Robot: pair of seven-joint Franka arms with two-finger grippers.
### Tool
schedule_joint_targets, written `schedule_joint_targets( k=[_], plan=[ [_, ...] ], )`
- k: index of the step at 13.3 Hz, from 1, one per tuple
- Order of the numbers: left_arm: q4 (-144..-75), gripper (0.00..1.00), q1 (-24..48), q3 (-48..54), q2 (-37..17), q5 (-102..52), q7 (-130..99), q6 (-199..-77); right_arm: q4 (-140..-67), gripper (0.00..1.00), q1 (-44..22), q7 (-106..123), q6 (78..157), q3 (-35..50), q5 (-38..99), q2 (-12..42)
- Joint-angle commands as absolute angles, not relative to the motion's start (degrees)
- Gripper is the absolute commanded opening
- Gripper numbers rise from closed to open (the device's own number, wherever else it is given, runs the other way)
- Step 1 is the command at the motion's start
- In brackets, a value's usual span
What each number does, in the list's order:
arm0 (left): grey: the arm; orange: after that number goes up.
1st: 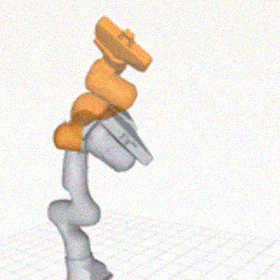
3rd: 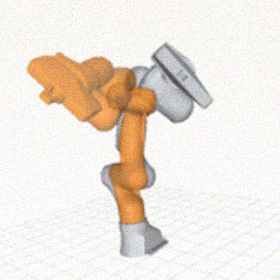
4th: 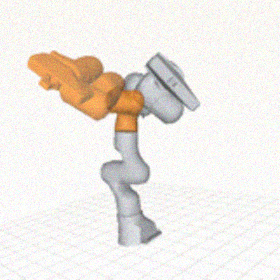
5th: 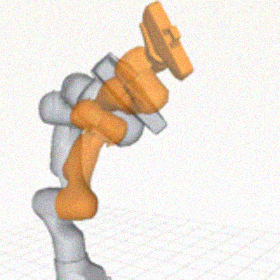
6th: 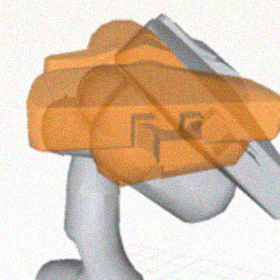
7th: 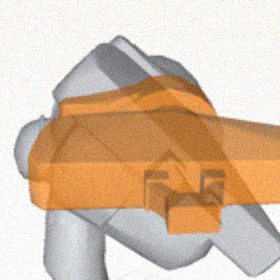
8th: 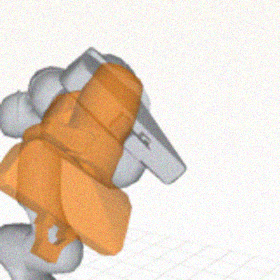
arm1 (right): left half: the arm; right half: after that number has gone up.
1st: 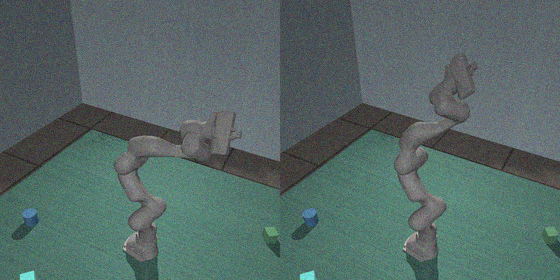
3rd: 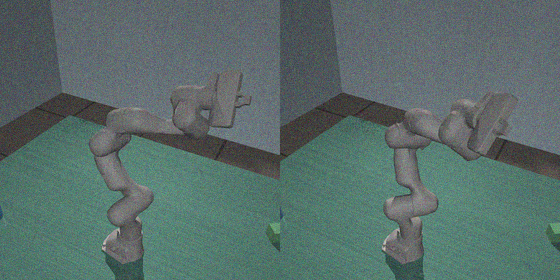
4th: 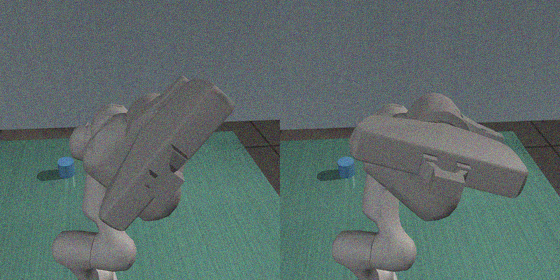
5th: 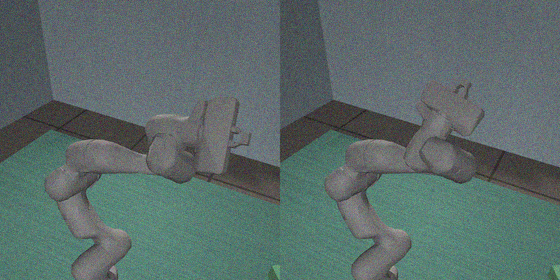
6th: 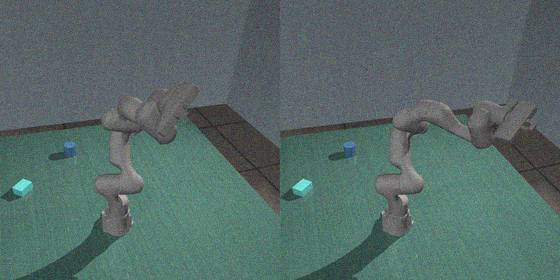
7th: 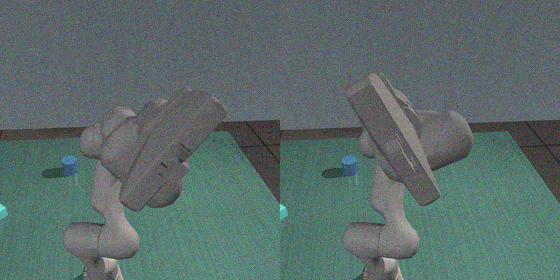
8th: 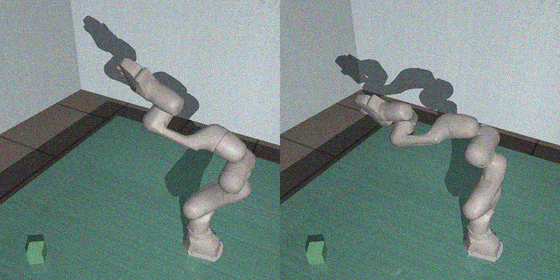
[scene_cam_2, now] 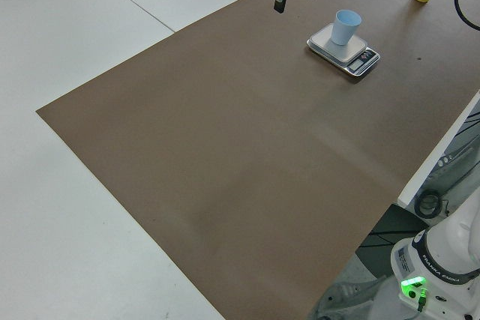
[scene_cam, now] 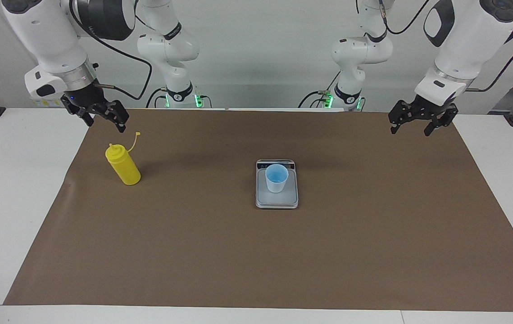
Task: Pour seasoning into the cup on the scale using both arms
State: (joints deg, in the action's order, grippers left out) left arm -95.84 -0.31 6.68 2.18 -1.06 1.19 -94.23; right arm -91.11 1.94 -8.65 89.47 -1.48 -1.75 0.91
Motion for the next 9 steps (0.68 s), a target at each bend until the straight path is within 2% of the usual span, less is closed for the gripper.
schedule_joint_targets(
  k=[1,9],
  plan=[
    [-97.4,1.0,-1.0,6.9,3.8,-1.8,0.8,-94.0,-93.4,1.0,3.3,-7.6,89.4,0.0,-1.1,-0.8],
    [-97.4,1.0,-1.0,6.9,3.8,-1.8,0.8,-94.0,-93.2,1.0,3.0,-7.6,89.7,0.0,-0.9,-0.7]
  ],
)
